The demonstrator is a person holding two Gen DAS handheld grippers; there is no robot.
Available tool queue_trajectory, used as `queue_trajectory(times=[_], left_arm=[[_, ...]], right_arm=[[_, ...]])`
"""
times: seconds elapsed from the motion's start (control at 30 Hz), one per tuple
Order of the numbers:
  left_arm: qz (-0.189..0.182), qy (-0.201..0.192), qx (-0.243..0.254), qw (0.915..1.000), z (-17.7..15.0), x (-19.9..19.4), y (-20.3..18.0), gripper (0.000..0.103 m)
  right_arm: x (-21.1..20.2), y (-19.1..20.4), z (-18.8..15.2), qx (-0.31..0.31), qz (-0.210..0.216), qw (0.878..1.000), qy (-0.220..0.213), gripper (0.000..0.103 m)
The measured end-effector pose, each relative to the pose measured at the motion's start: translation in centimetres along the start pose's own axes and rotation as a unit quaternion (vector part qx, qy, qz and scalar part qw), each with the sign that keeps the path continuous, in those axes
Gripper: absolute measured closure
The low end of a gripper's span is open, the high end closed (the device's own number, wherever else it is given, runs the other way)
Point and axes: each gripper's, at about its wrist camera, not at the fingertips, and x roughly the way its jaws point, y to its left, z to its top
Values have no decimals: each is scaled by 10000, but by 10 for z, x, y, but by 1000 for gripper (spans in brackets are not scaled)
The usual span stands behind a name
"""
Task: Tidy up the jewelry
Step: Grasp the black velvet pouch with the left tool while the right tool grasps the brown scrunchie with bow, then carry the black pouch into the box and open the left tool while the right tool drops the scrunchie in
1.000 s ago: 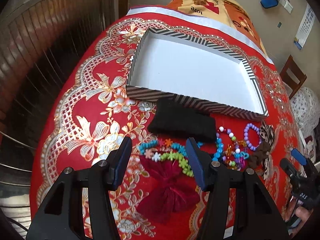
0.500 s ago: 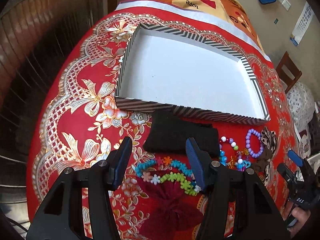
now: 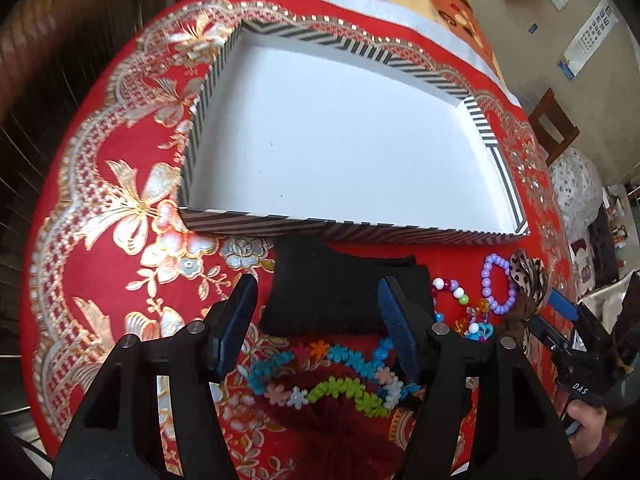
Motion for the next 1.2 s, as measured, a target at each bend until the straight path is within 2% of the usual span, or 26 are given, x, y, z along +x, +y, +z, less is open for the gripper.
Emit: queue_trajectory(times=[0.13, 0.2, 0.27, 0.33, 0.4, 0.47, 0.57, 0.9, 1.2], left_arm=[[-78, 172, 112, 9998, 1, 11, -4, 40], [8, 213, 167, 9996, 2, 16, -7, 40], [24, 173, 150, 9997, 2, 17, -7, 40], [-46, 106, 56, 9999, 3, 18, -5, 41], [-39, 74, 34, 10000, 2, 18, -4, 56], [90, 34, 144, 9999, 0, 16, -5, 81], [68, -2, 224, 9997, -2, 8, -8, 89], [-128, -650, 308, 9973, -2, -54, -24, 89], [36, -1132, 193, 9934, 22, -87, -26, 89]], right_arm=[[6, 3, 0, -92, 8, 9999, 81, 32], [10, 3, -2, -96, 72, 9998, 152, 43], [16, 1, -4, -56, 92, 9997, 231, 58], [19, -1, -6, 12, 149, 9996, 242, 67], [18, -1, -8, 44, 188, 9996, 203, 70], [17, 0, -8, 45, 239, 9995, 186, 74], [12, 0, -7, 45, 251, 9996, 131, 76], [-39, -1, 8, 63, 519, 9978, -415, 77], [-60, 2, 51, 76, 626, 9942, -866, 77]])
